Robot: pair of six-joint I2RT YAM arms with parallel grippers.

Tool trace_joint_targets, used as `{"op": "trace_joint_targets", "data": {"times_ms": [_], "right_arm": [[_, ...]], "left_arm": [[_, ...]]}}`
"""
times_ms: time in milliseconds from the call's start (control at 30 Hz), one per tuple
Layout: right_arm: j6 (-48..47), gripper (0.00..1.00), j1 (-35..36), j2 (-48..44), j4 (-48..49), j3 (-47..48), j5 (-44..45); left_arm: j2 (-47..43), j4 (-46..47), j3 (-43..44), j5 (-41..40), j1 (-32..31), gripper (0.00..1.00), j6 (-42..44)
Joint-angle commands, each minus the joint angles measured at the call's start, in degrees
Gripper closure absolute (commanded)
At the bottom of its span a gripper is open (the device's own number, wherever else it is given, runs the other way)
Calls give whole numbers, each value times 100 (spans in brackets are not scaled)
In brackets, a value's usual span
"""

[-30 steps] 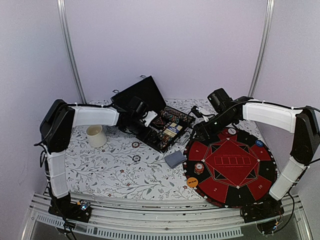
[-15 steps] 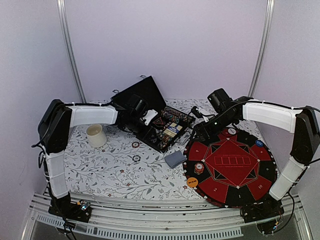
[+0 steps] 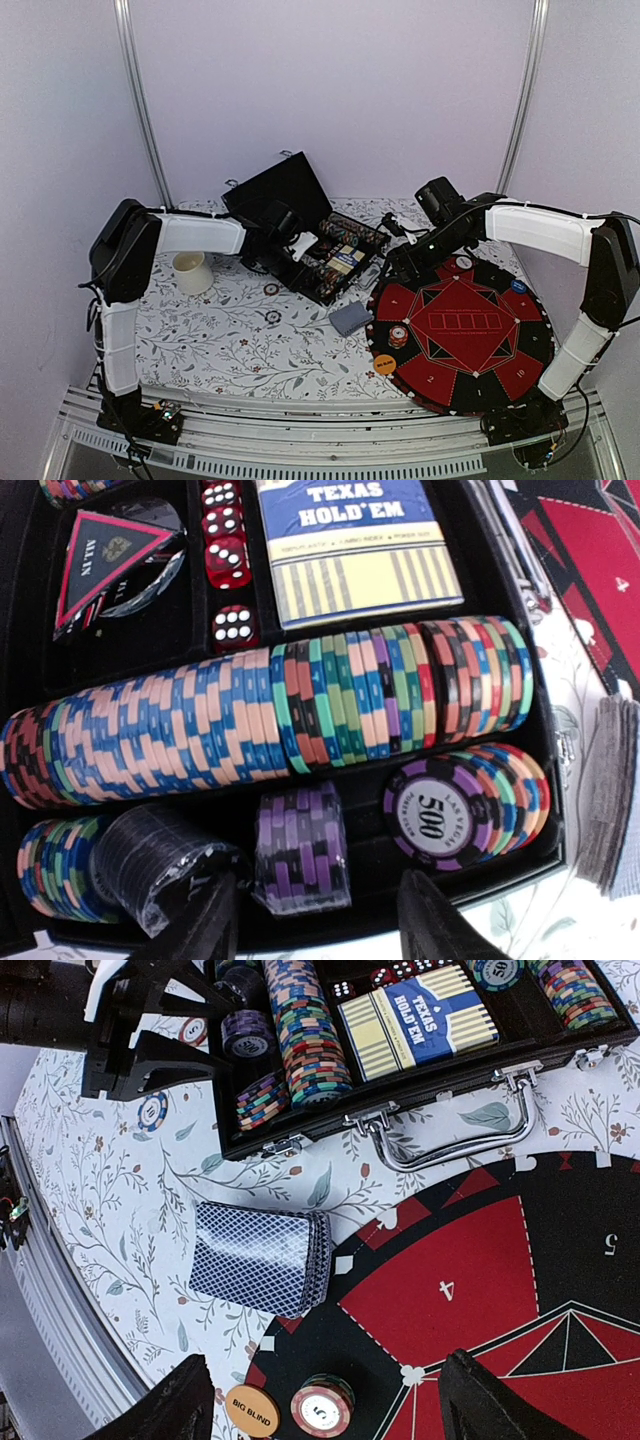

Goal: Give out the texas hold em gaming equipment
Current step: Pick up the pile of poker chips from the chip case.

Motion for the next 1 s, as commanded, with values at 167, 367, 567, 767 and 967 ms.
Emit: {"op": "trace_joint_targets", "data": {"times_ms": [167,367,567,767,967], "right_arm": [[-62,20,-41,71,-4,30,-103],[-58,21,-42,63,4,15,-124],[-58,20,-40,9,-54,38,-99],[-342,20,-40,-332,-50,247,231],[-1110,21,297,-1054,533,156,1250]], "left_arm": [[302,-154,153,-24,-35,47,-11],[378,-102,237,75,-46,71,-69],[-74,-10,85,366,-41,100,-223],[-943,157,-107,547,-45,100,-551],[-1955,1482,-850,2074,-26,100,-1822]]}}
